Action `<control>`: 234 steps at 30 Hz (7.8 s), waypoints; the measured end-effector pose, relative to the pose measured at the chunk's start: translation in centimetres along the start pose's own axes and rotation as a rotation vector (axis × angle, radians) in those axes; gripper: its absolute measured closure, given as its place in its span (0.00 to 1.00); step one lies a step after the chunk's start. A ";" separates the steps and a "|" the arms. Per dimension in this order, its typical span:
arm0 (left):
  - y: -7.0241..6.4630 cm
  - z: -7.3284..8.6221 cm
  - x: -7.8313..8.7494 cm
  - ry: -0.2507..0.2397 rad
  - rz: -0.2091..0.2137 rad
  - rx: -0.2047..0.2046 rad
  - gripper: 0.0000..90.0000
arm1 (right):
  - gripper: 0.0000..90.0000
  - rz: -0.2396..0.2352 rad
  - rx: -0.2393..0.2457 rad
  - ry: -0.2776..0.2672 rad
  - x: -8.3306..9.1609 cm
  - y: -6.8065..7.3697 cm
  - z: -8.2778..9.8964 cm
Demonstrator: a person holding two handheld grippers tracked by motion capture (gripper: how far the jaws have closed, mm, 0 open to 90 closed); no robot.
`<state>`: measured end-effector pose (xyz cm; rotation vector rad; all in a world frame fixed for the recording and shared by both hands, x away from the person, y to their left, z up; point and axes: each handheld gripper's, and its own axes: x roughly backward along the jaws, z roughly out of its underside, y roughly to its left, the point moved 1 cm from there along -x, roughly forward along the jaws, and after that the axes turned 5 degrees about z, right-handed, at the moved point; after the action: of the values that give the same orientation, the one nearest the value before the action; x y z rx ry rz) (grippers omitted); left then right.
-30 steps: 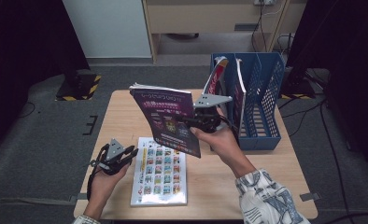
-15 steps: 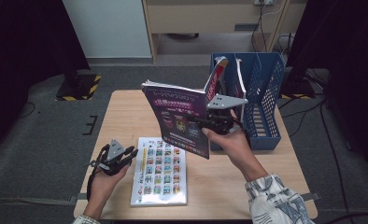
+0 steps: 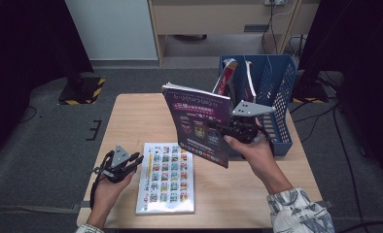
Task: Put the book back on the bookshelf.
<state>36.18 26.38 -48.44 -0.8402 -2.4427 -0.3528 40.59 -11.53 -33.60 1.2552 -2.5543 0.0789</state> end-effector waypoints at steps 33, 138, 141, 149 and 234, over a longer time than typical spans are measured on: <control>0.5 0.4 -0.4 0.011 -0.054 0.089 0.45 | 0.94 0.049 -0.029 -0.012 3.1 -2.5 -0.3; 1.5 1.1 -0.7 0.006 -0.079 0.200 0.10 | 0.94 0.293 -0.123 -0.076 18.9 -8.6 2.7; 1.5 1.1 -0.7 0.006 -0.079 0.200 0.10 | 0.94 0.306 -0.121 -0.077 19.1 -8.8 2.6; 1.5 1.0 -0.7 0.004 -0.079 0.200 0.10 | 0.94 0.354 -0.116 -0.064 18.9 -9.4 2.1; 1.4 0.9 -0.8 0.005 -0.071 0.184 0.11 | 0.94 0.609 -0.199 -0.014 8.2 -15.3 0.1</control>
<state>37.24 27.38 -49.57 -0.6740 -2.4603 -0.1523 47.84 -27.28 -32.60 0.3814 -2.7785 -0.0567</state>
